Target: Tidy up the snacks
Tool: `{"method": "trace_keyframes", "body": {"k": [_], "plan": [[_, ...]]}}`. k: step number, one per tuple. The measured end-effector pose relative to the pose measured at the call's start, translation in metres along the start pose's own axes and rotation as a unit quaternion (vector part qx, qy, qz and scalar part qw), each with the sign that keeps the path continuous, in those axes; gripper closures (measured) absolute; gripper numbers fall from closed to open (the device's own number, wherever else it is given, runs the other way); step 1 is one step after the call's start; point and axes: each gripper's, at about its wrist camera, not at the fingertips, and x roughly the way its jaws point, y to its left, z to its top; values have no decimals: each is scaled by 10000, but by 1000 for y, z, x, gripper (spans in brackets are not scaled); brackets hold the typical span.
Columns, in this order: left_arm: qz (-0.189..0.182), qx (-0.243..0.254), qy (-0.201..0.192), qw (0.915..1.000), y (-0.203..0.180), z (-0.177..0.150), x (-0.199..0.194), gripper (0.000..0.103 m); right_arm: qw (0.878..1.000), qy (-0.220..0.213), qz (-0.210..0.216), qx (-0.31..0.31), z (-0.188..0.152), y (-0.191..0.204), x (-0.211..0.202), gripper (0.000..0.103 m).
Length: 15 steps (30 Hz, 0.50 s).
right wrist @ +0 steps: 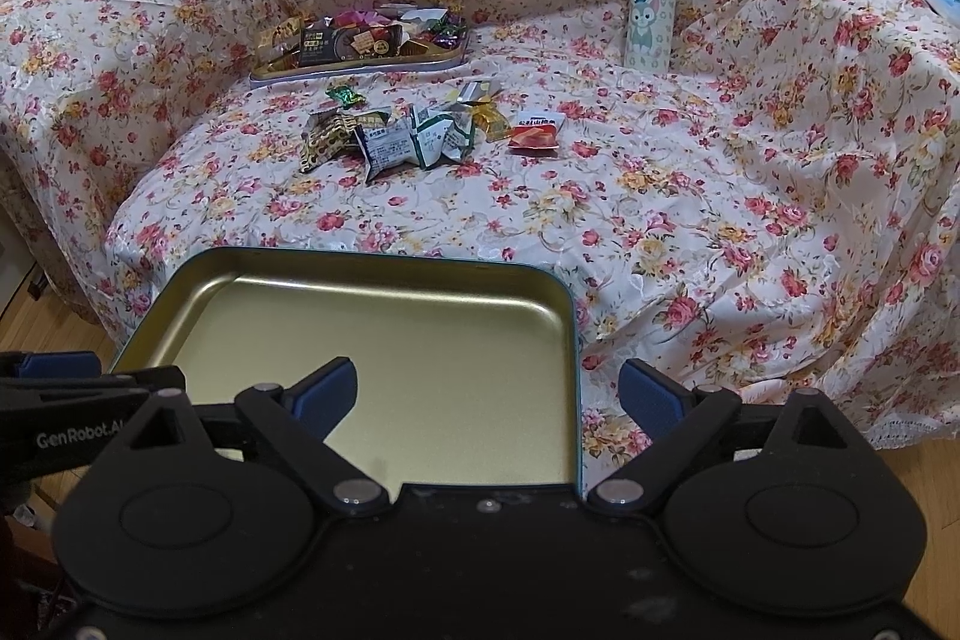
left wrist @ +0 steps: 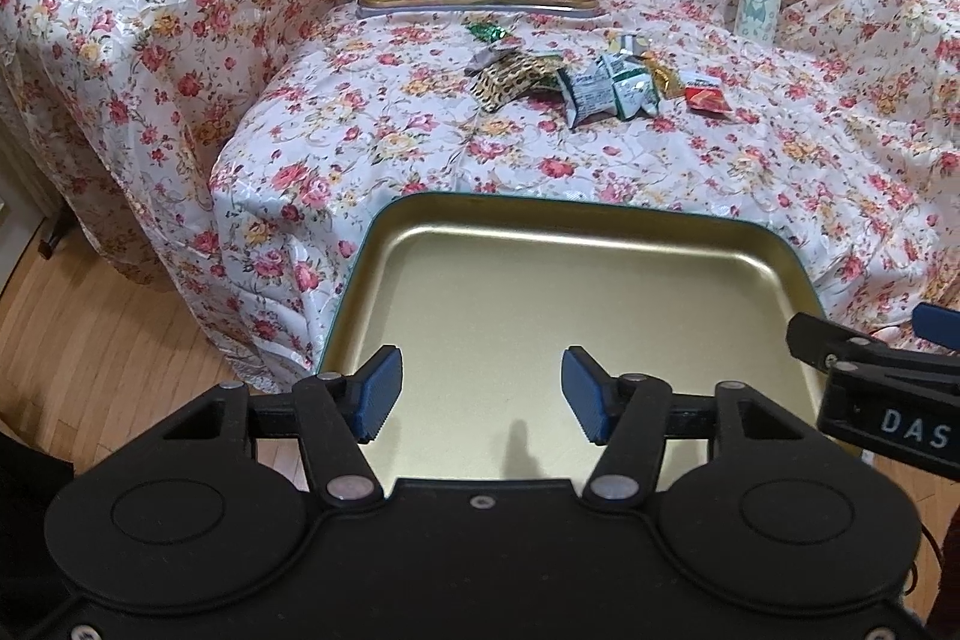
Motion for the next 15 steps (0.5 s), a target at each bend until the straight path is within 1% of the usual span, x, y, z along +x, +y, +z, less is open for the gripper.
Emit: {"method": "trace_keyframes", "body": {"k": [3, 7, 15], "plan": [[-8, 36, -88, 10000, -1, 1, -2, 40, 10000, 60, 6, -6, -1, 0, 2, 10], [38, 85, -169, 9998, -3, 1, -2, 40, 9999, 110, 34, -15, -2, 0, 4, 13], [44, -67, -258, 9996, 3, 6, 2, 40, 9997, 206, 156, 6, -2, 0, 11, 17]]}}
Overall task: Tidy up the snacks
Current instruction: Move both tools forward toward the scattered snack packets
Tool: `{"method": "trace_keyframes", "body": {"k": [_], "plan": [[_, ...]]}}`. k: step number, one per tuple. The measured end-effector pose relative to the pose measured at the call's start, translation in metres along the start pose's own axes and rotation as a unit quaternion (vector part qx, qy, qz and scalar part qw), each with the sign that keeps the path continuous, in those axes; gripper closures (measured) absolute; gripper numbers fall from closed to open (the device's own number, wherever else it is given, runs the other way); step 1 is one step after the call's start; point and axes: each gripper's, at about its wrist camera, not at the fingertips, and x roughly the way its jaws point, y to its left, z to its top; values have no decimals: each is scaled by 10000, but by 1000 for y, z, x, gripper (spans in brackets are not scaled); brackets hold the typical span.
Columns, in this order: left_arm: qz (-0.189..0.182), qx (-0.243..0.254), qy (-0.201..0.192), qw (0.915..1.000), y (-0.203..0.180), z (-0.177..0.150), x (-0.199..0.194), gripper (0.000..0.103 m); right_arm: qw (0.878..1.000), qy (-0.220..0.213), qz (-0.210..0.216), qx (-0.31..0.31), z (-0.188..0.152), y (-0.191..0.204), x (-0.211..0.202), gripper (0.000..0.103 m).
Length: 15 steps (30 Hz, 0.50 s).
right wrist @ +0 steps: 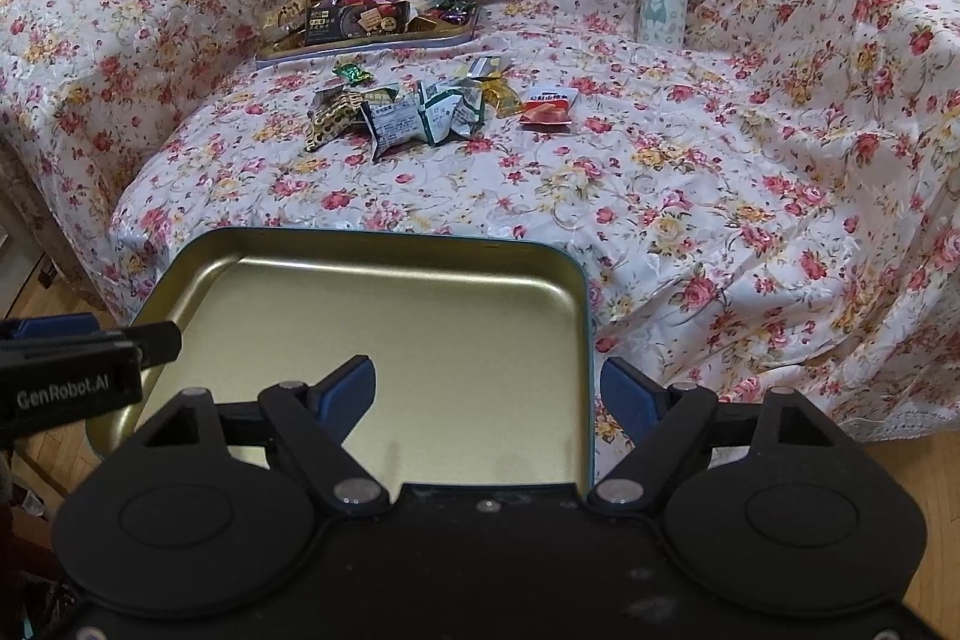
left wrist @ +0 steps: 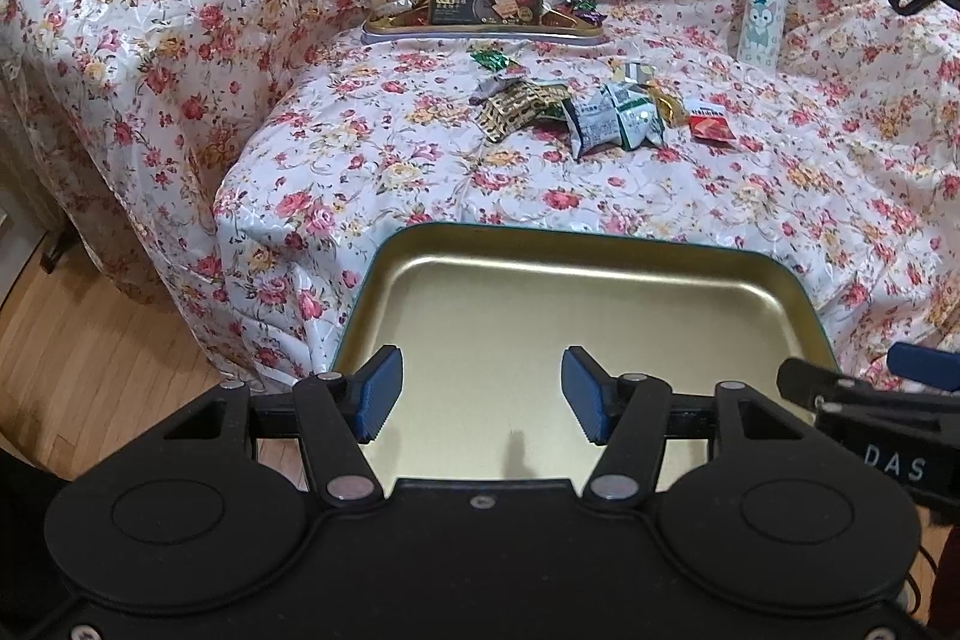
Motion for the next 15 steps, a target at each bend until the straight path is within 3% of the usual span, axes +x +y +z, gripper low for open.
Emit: {"method": "trace_keyframes", "body": {"k": [15], "plan": [[181, -219, 3, 9996, 11, 19, 14, 40, 9991, 196, 270, 242, 8, -4, 15, 17]]}}
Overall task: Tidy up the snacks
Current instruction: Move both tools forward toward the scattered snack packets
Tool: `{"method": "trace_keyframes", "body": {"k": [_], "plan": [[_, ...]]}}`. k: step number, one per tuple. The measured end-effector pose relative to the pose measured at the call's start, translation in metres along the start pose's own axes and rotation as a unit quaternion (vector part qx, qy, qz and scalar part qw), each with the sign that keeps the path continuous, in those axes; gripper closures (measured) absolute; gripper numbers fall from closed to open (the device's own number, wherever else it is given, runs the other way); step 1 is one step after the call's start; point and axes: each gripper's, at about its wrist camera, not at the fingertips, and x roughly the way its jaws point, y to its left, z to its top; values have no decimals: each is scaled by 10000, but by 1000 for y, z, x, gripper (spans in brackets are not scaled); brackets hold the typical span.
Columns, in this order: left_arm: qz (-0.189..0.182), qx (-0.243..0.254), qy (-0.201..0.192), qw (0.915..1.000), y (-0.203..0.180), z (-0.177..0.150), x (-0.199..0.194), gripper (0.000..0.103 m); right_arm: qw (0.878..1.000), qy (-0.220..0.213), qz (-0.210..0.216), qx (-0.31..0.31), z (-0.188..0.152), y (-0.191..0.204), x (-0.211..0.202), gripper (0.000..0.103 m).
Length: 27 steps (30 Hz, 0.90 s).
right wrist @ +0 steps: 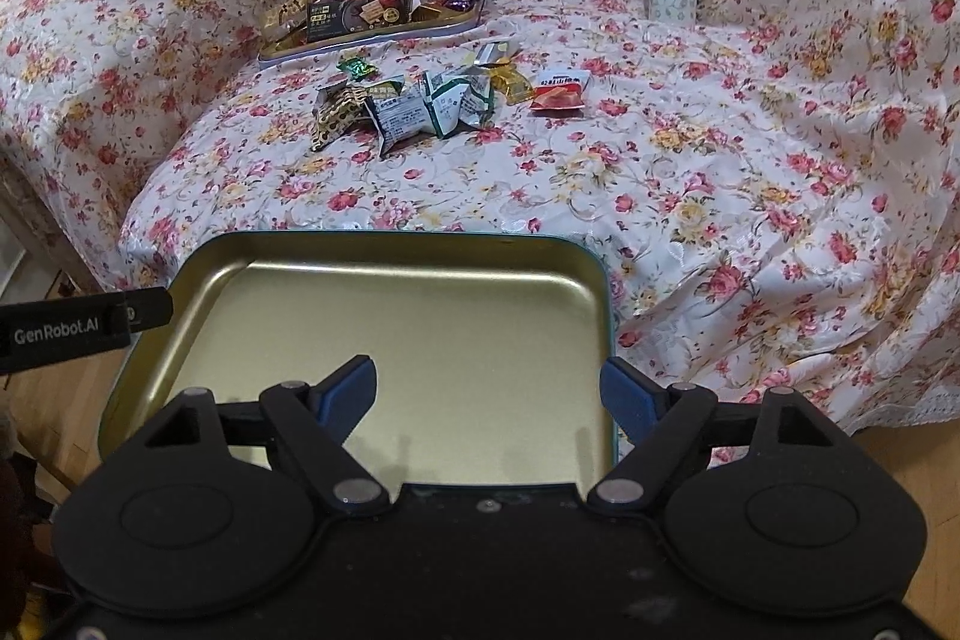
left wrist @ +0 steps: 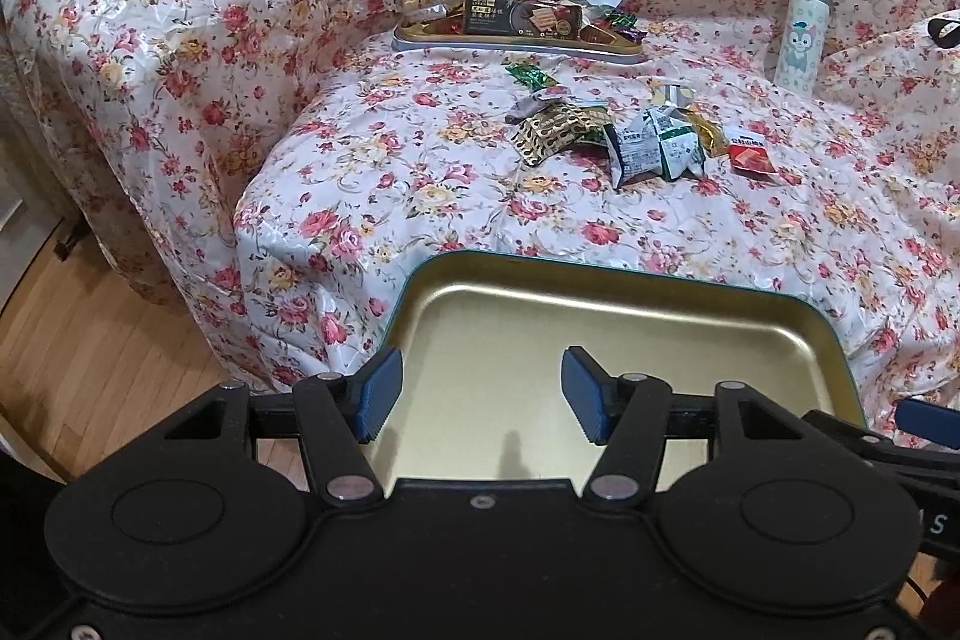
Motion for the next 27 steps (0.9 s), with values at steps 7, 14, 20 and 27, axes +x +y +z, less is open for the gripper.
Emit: {"method": "trace_keyframes", "body": {"k": [7, 14, 20, 27], "plan": [[50, 54, -29, 10000, 0, 13, 9, 40, 10000, 64, -32, -28, 10, 1, 11, 22], [31, 146, 46, 9999, 1, 36, 28, 42, 9995, 280, -130, 82, 32, -8, 29, 27], [184, 276, 16, 9994, 0, 57, 47, 42, 9991, 343, -177, 147, 55, -15, 46, 34], [133, 431, 0, 9990, -1, 82, 74, 42, 9989, 190, -265, 334, 87, -30, 66, 34]]}}
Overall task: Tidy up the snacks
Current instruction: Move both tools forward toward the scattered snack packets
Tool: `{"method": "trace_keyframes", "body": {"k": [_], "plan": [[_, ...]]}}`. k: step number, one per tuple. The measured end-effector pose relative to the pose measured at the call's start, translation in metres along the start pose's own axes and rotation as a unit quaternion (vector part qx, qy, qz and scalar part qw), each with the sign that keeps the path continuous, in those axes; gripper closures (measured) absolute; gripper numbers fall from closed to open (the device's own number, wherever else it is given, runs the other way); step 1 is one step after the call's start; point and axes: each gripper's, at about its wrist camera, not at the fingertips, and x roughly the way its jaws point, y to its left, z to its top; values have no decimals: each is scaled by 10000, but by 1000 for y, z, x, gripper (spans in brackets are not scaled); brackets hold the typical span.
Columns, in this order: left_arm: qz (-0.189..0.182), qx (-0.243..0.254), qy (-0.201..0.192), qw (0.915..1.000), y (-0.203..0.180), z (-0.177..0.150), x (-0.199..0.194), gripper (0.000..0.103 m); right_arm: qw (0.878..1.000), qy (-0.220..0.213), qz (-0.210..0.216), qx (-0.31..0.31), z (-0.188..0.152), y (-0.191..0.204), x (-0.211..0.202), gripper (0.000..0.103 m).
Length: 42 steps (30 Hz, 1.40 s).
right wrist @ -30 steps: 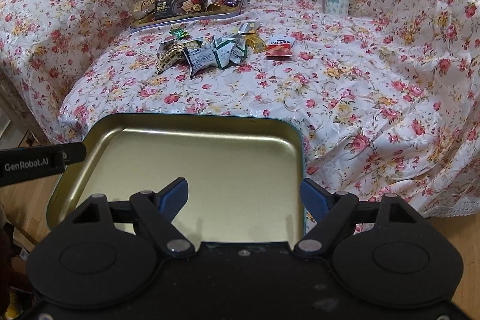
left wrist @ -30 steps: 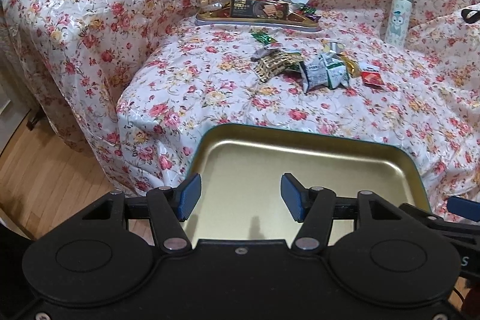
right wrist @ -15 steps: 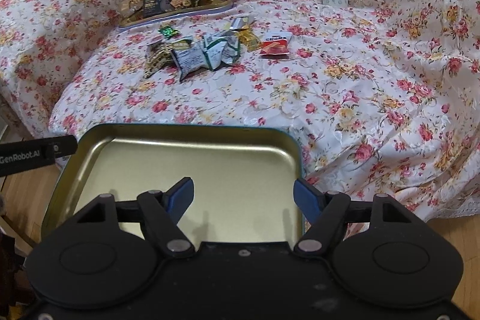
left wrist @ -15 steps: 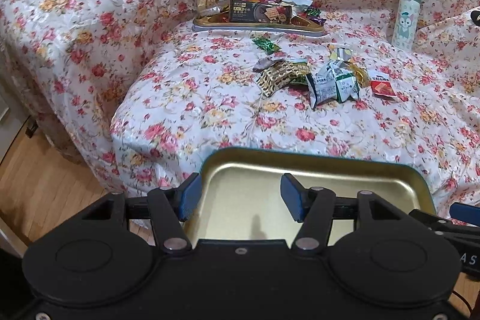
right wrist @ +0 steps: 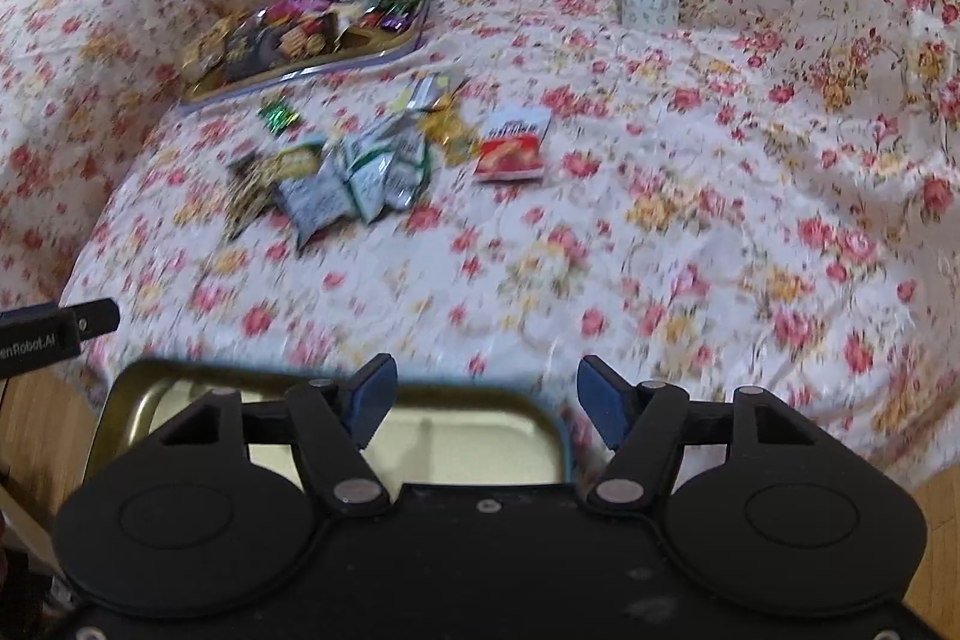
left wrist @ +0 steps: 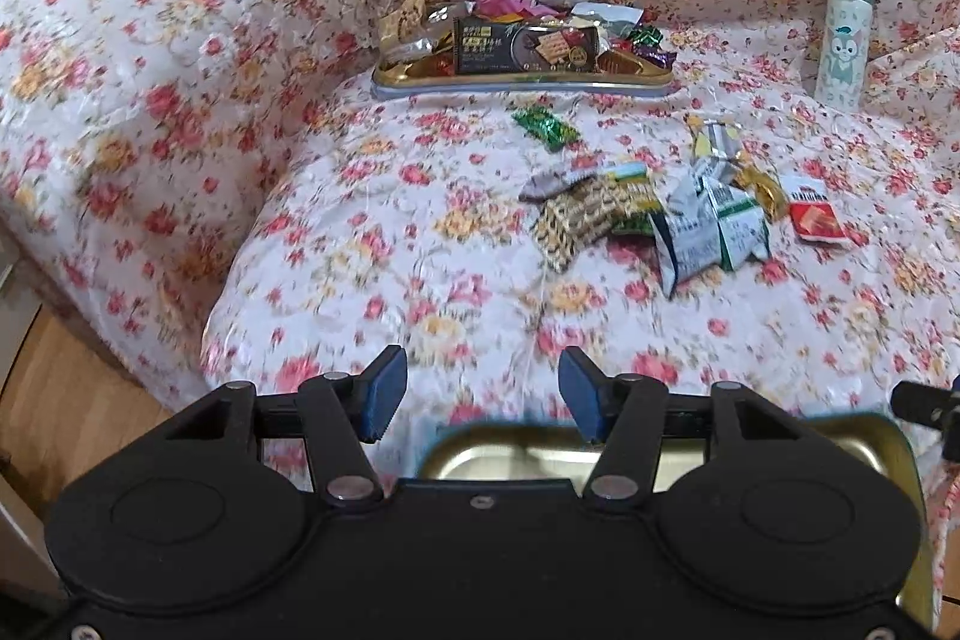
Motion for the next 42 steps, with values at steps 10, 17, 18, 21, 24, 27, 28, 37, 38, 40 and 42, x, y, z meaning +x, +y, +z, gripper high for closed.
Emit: {"method": "trace_keyframes", "body": {"k": [10, 17, 18, 21, 24, 27, 28, 37, 38, 40, 42], "plan": [[-228, 93, 53, 9997, -3, 29, 42, 42, 10000, -44, -51, -44, 38, -4, 33, 34], [-505, 400, 11, 9979, -11, 37, 65, 42, 9999, 19, -113, -47, 53, -4, 54, 34], [-515, 455, 9, 9976, -13, 39, 68, 42, 9999, 32, -122, -40, 55, -4, 57, 34], [-525, 582, 1, 9969, -18, 42, 80, 42, 9999, 68, -139, -24, 59, -5, 66, 34], [-539, 612, 61, 9967, -20, 45, 91, 42, 9997, 119, -189, -20, 61, -5, 75, 34], [-569, 596, 95, 9966, -20, 46, 99, 42, 9996, 186, -214, -7, 63, -6, 82, 34], [-572, 592, 94, 9966, -20, 48, 102, 42, 9995, 211, -217, -2, 64, -6, 85, 34], [-633, 584, 109, 9962, -24, 57, 119, 42, 9991, 336, -230, 64, 68, -6, 102, 34], [-628, 581, 112, 9963, -24, 57, 121, 42, 9991, 337, -240, 64, 69, -6, 103, 34], [-630, 565, 117, 9963, -25, 59, 124, 42, 9991, 335, -265, 49, 70, -6, 105, 34], [-646, 538, 124, 9964, -25, 60, 126, 42, 9991, 329, -282, 30, 71, -5, 107, 34]]}}
